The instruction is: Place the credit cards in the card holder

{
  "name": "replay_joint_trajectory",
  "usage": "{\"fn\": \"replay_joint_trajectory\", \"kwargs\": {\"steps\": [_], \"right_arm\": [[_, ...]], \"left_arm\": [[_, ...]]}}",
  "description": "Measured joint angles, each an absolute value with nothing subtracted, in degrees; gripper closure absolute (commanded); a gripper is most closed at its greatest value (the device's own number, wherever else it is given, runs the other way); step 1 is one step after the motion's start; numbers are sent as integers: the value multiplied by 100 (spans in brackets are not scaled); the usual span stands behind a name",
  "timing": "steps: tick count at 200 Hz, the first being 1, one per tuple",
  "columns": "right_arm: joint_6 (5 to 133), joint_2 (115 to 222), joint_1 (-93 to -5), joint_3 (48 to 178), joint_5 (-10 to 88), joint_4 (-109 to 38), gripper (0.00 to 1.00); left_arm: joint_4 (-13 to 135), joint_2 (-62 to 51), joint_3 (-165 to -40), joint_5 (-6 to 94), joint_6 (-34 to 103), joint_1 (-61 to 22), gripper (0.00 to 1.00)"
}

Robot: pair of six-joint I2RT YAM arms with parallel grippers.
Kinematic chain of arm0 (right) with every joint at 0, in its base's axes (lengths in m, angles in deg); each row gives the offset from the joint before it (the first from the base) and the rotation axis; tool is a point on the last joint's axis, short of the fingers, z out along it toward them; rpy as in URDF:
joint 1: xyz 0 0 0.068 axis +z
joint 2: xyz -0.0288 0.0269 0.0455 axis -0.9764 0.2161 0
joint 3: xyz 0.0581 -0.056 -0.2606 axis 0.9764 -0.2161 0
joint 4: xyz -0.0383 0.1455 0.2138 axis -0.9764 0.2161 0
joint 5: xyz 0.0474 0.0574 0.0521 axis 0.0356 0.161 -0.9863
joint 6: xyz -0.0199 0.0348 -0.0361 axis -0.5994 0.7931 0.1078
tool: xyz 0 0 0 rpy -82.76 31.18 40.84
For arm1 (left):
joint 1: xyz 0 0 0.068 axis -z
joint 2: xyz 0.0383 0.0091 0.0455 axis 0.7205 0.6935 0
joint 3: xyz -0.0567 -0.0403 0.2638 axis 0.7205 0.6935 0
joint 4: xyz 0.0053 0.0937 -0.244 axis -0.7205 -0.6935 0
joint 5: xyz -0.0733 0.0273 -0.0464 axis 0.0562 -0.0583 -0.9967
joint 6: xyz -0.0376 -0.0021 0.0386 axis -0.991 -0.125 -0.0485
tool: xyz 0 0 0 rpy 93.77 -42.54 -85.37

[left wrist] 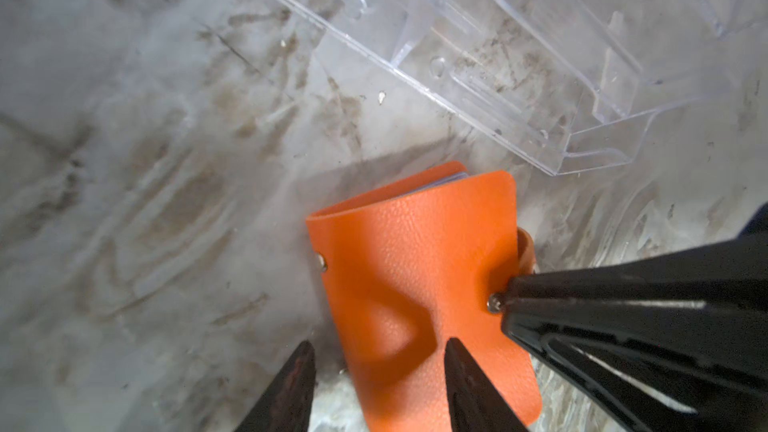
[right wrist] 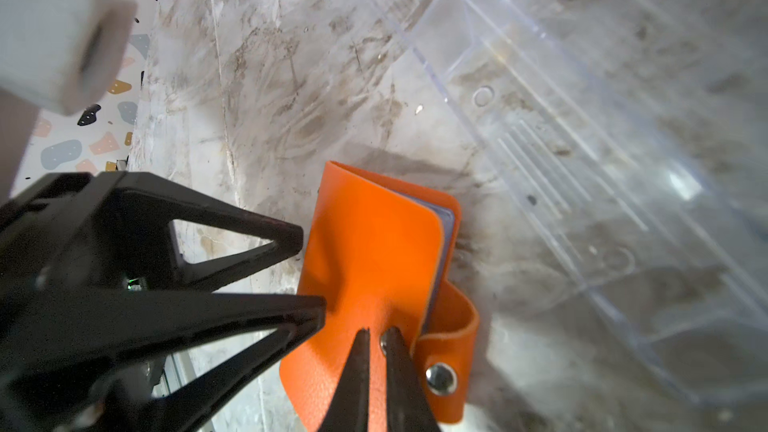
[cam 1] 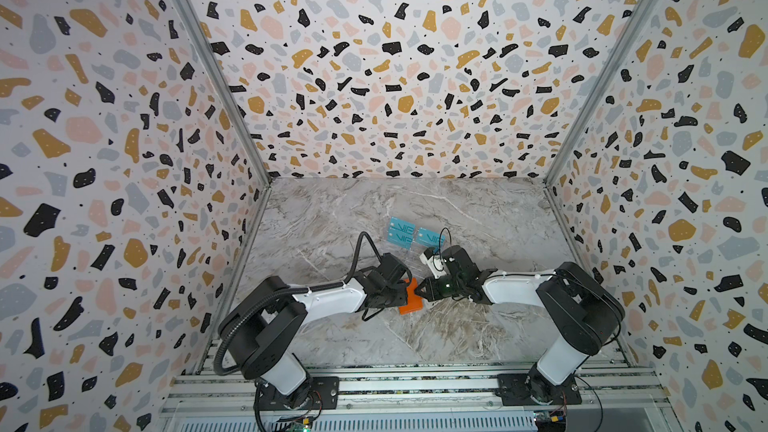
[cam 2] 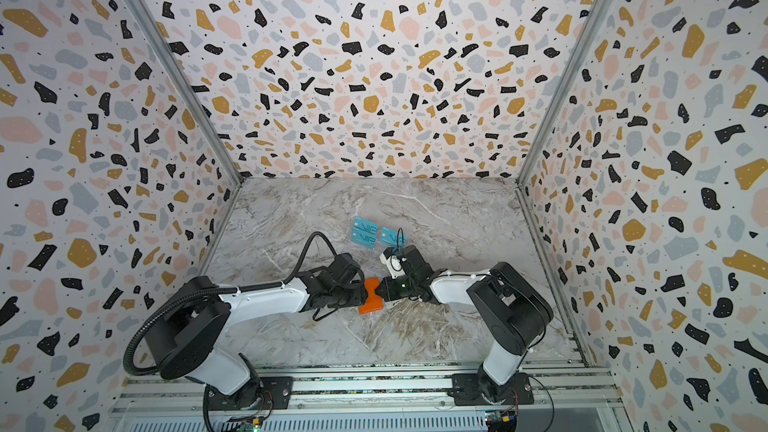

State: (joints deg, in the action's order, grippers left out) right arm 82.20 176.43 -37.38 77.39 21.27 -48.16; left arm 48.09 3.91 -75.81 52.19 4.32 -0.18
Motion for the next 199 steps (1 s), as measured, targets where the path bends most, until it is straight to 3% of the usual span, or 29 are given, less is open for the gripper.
{"fn": "replay_joint_trajectory", "kwargs": {"steps": [39,67,94,123,145,199], "right_arm": [[8230,17236,-3736,7726,2348,-4473,83],[8152,16810,-3738,7844,2698,-4049,74],[8045,16832,-3733,8133,2980,-3749,68],[7984,17028,-3670,8233,3216,-3522,55],[7916,17273,-3519,8288,3410,-3338,55],[7726,17343,-3449,8296,3788,-3032,68]], "left_arm": [[4798,575,-7743,5278,690,-18,59],[4734,708,-7887,5362,906,-18,60],[4623,840,-8055,5383,1146,-18,61],[4603,883,-8110,5394,1288,-18,61],[4606,881,-8110,5390,1302,-18,61],[4632,879,-8094,5375,1297,-18,61]]}}
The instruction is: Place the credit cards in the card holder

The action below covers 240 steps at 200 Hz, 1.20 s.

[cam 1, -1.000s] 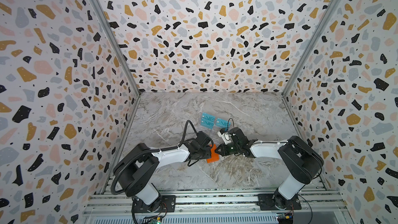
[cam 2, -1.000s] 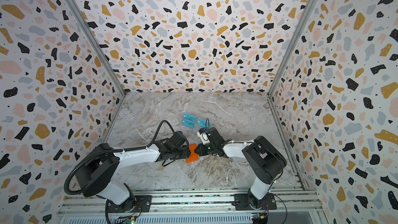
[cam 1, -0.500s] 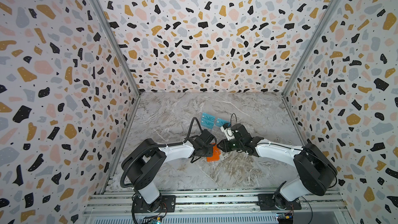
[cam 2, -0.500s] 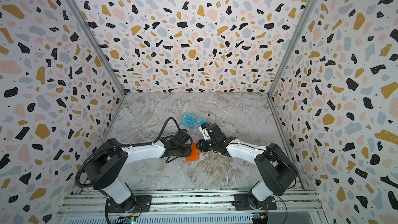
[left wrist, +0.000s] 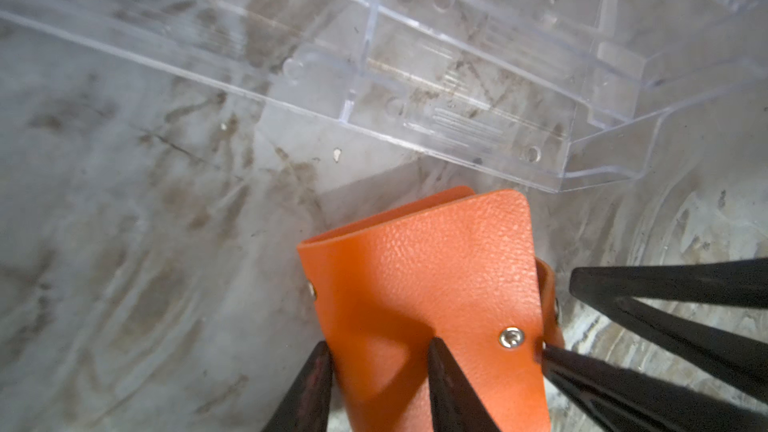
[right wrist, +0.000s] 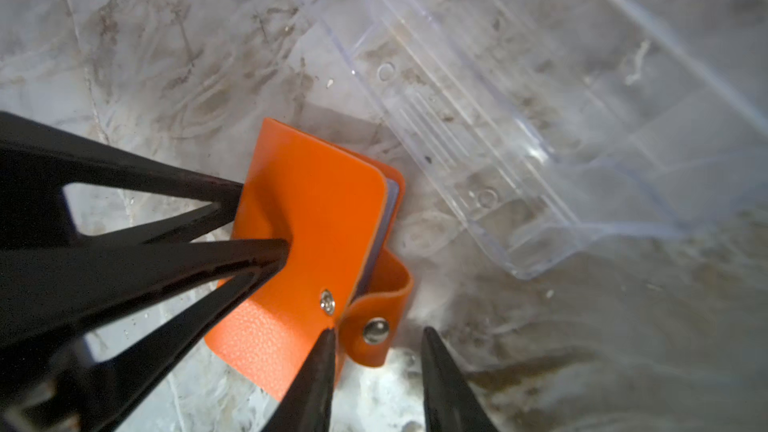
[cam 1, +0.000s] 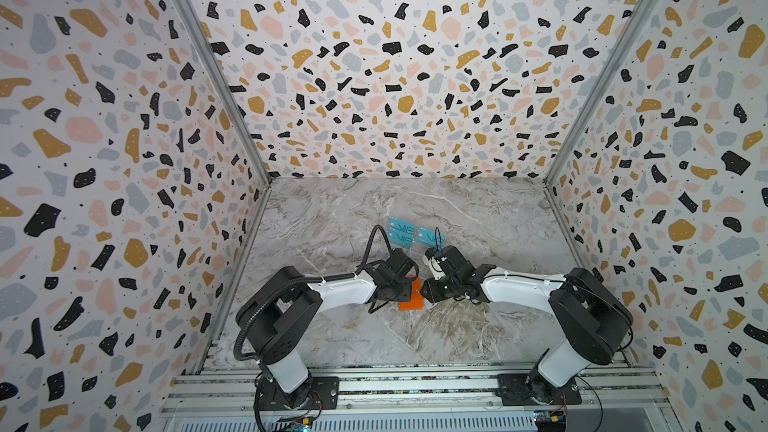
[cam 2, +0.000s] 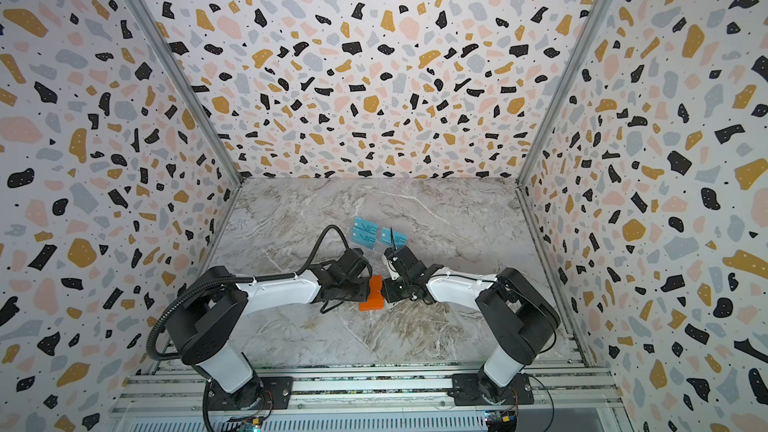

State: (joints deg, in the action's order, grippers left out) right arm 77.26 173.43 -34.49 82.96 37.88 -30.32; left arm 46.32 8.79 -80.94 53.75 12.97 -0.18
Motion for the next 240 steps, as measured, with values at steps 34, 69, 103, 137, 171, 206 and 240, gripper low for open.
{"fn": "replay_joint_trajectory", "kwargs": {"steps": [34,69,103,137,171,206,240], "right_arm": [[7645,17339,-3467,8294,3917,-3008,69],[7636,17356,-3471,8294,3994,-3021,69],[7669,17354,-3478,8294,4025,-2971,71],[7754,17238,-3585,8220,3931,-2847,71],[7881,17011,-3668,8185,3642,-2803,63],[7951,17103,-3635,8412,3432,-2807,62],[7944,17411,-3541,8738,3423,-2801,61]], "left_arm": [[4658,870,-8077,5366,1295,-18,61],[4728,842,-8020,5364,1282,-18,61],[4772,824,-7992,5364,1262,-18,61],[4776,824,-7992,5355,1240,-18,61],[4877,785,-7911,5355,1175,-18,61],[4905,772,-7889,5353,1146,-18,60],[4903,770,-7889,5351,1146,-18,59]]}}
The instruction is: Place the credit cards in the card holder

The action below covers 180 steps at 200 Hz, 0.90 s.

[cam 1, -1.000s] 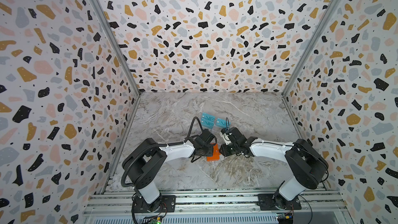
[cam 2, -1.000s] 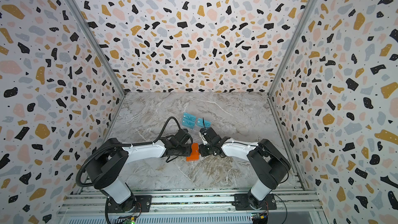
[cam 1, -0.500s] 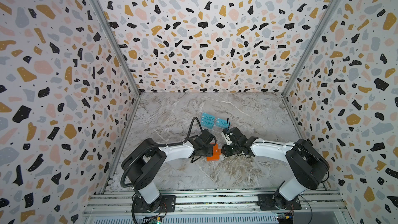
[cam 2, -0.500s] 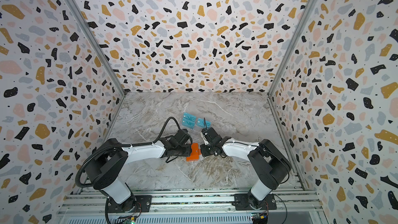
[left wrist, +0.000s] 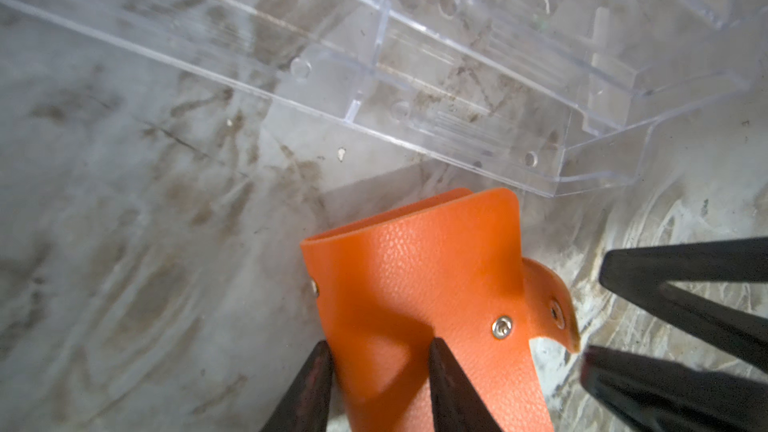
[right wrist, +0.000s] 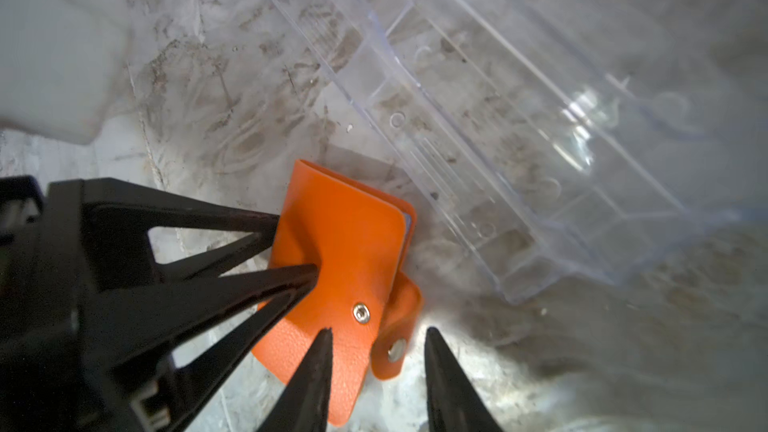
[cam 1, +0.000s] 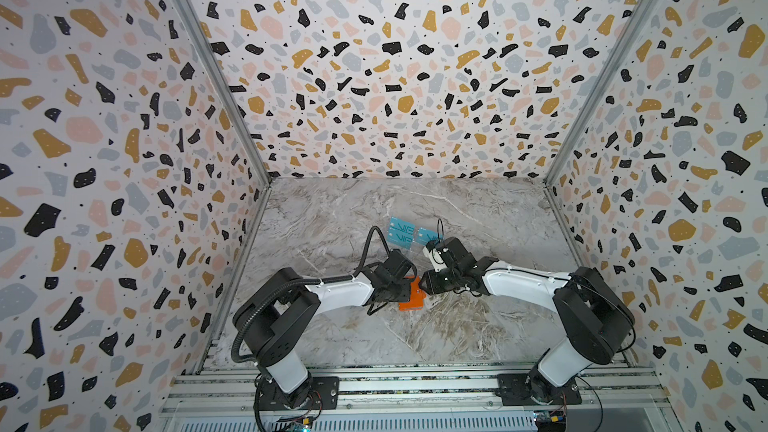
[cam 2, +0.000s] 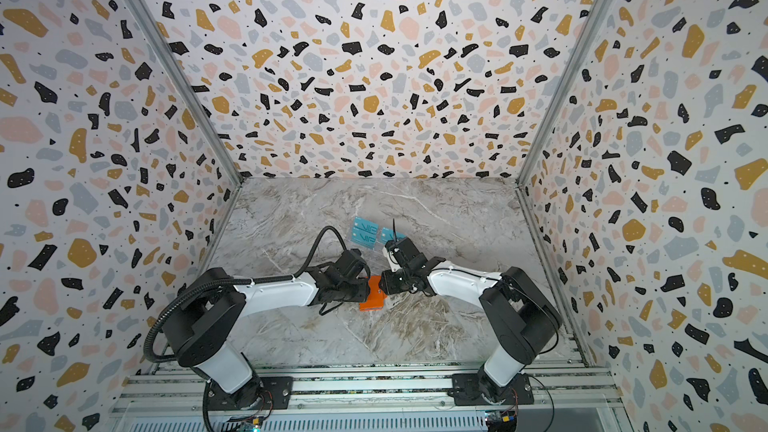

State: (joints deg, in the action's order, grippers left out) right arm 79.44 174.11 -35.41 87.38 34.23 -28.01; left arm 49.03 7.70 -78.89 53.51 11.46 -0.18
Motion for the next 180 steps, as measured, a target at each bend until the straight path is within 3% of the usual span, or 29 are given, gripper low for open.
{"fn": "replay_joint_trajectory", "kwargs": {"steps": [34,149,180], "right_arm": [[7920,17529,-3458,8830,3603,-2589,62],[7787,17575,-3550,8858,3904,-2228,93],[7789,17551,-3696,8843,3677,-2265,94]], "left_arm": [[4903,765,-7889,5351,1146,-18,59],[4916,761,-7878,5351,1146,-18,58],[4925,761,-7876,5351,1146,-18,58]]}}
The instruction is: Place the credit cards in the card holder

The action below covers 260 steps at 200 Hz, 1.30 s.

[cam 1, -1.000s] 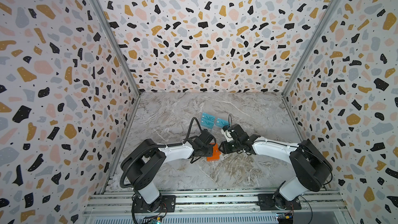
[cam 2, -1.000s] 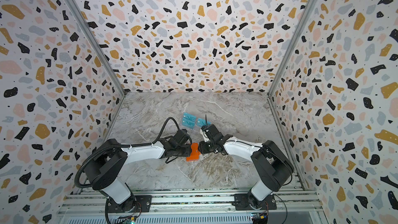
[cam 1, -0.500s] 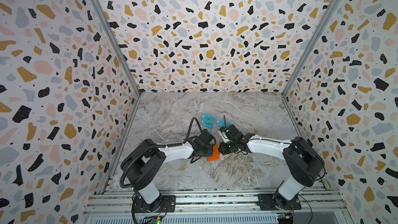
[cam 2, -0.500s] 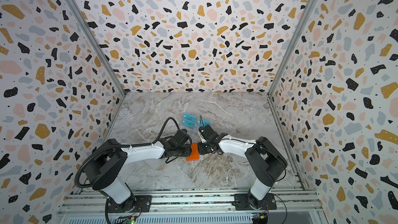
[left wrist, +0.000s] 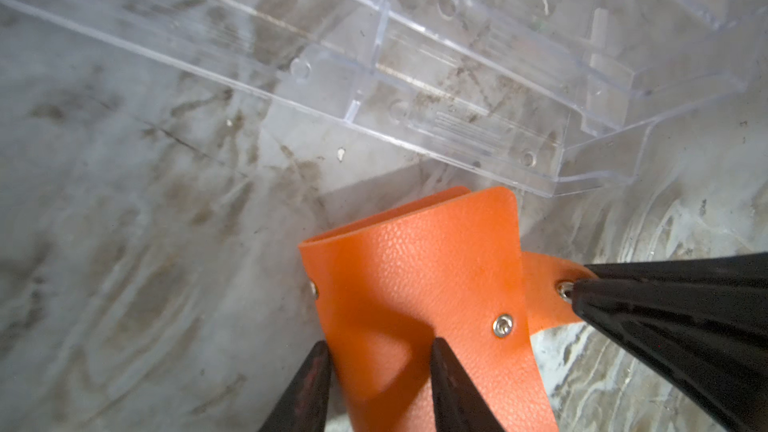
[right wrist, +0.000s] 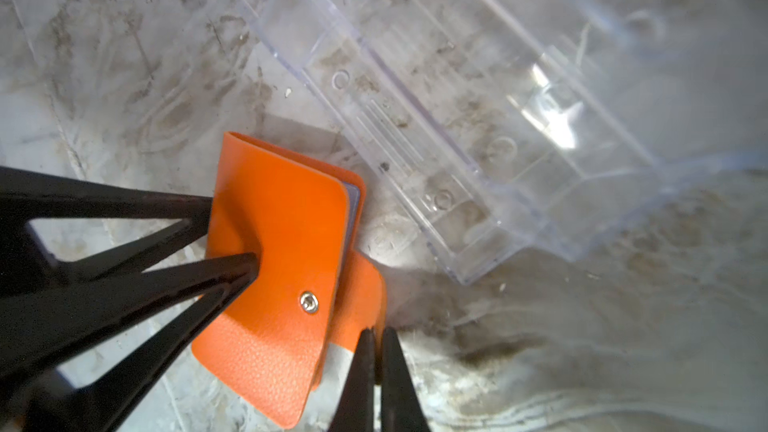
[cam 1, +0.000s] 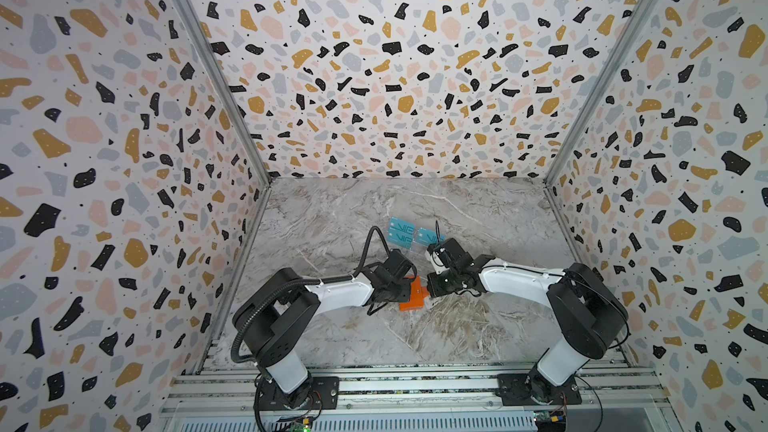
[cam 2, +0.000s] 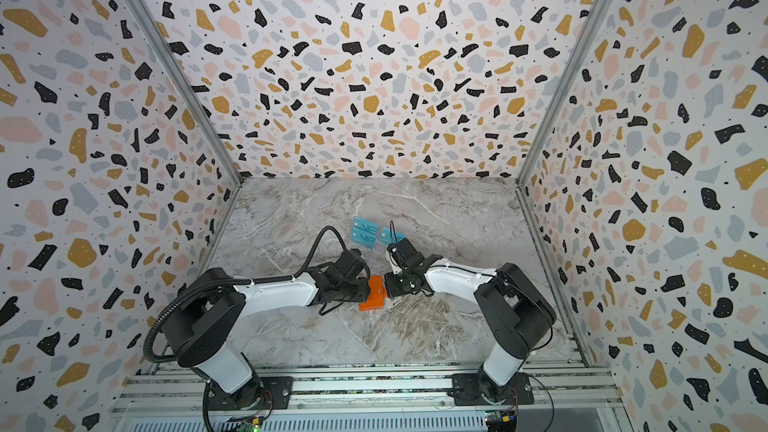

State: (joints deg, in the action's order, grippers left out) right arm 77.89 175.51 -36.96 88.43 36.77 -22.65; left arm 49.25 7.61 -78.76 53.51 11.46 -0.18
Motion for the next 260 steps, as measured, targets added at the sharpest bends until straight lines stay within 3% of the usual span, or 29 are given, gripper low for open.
{"fn": "replay_joint_trajectory", "kwargs": {"steps": [36,120,260], "right_arm": [[7796,17522,-3867,8699,3246,-2447,100],[7787,17477,-4092,8449,2171,-3046,100],[7223,17796,-3998,8793,1955,-2868,100]], "left_arm": [[4925,761,-7876,5351,1144,-18,58],[4925,761,-7876,5342,1146,-18,58],[4927,761,-7876,5254,1146,-18,58]]}}
